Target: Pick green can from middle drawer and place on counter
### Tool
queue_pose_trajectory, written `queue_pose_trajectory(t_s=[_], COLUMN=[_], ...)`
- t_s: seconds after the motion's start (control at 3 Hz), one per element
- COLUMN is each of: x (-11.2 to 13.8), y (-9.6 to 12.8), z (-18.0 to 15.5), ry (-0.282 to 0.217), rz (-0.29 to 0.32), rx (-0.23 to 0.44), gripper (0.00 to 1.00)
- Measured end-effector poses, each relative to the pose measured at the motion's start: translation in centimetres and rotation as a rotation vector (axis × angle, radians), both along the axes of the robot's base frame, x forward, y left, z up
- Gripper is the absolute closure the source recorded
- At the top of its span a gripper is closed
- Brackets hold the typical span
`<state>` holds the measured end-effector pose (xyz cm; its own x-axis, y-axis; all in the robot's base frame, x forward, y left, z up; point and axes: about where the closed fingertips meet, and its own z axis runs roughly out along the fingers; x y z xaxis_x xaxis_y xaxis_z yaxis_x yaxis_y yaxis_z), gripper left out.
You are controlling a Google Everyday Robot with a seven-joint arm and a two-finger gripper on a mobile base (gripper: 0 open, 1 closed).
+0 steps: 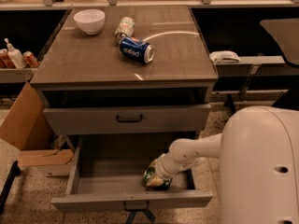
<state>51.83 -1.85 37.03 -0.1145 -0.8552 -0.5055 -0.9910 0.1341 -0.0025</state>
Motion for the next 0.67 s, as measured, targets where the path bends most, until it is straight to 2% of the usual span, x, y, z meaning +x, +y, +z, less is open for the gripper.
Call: queue_pose_trajectory(t_s=[0.33, 0.67], x=[-0.08, -0.15], y=[0.07, 0.04], z=[-0.07, -0.23], ry=[0.002, 0.008], rz=[0.001, -0.001], rx=[0.0, -0.001], gripper=[0.0, 0.0])
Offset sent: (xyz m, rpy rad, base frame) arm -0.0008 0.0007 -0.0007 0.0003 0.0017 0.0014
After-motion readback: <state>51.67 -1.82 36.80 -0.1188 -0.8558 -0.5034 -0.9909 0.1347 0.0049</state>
